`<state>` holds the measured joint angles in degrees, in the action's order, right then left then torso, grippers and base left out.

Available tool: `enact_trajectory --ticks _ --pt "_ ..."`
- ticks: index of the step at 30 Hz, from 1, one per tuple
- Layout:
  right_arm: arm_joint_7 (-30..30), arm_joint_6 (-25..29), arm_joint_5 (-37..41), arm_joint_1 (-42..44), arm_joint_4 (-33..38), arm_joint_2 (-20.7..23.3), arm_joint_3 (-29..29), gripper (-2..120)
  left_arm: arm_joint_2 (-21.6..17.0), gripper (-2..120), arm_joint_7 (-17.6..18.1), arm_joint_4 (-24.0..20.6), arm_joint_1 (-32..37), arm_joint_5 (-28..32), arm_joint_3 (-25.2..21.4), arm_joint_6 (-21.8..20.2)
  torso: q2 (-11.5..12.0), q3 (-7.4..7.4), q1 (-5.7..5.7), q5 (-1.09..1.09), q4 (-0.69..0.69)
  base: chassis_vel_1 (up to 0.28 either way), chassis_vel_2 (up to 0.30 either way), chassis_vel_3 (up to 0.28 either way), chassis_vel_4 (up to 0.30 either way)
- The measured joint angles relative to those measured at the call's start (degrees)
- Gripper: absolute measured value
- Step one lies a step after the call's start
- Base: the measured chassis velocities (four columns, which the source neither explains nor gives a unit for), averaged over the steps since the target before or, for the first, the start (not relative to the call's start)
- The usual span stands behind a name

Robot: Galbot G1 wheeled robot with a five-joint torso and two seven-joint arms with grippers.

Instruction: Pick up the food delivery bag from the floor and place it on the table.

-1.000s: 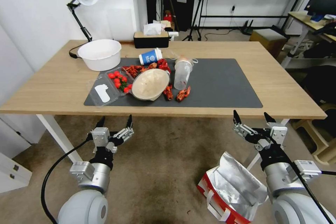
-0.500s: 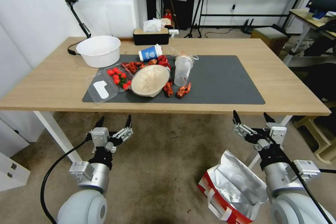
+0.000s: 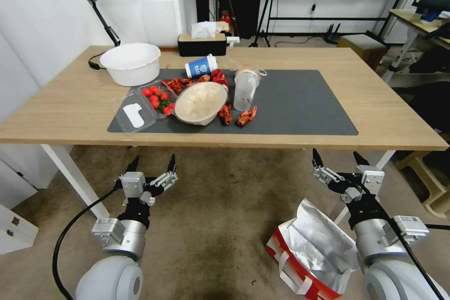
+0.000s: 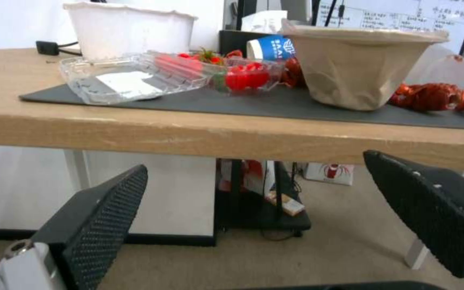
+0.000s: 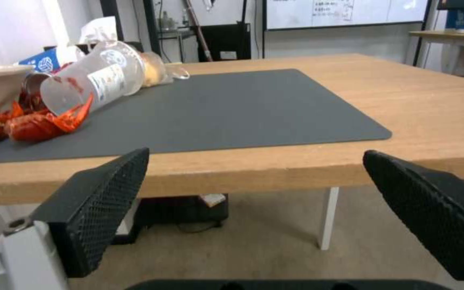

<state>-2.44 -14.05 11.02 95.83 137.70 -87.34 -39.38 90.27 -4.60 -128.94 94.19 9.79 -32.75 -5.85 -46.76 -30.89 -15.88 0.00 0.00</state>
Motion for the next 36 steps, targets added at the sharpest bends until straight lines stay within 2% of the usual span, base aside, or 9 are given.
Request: enact_trajectory --ticks 11,25,36 --pt "0.07 0.6 -0.49 0.67 0.2 -0.21 0.0 100 -0.29 100 -0.06 -0.17 0.58 -0.02 0.01 0.63 3.52 2.05 1.47 0.0 0.0 0.0 0.0 0.0 0.0" --pt "0.18 0.68 -0.74 0.52 0.25 -0.18 -0.09 100 -0.79 100 -0.06 0.23 0.14 0.22 0.28 0.41 6.84 4.01 2.82 0.0 0.0 0.0 0.0 0.0 0.0" --pt "0.18 0.86 -0.62 0.14 -0.51 0.21 -0.1 100 -0.67 100 -0.14 1.16 -0.06 0.18 0.34 0.66 11.05 6.54 4.51 0.0 0.0 0.0 0.0 0.0 0.0"
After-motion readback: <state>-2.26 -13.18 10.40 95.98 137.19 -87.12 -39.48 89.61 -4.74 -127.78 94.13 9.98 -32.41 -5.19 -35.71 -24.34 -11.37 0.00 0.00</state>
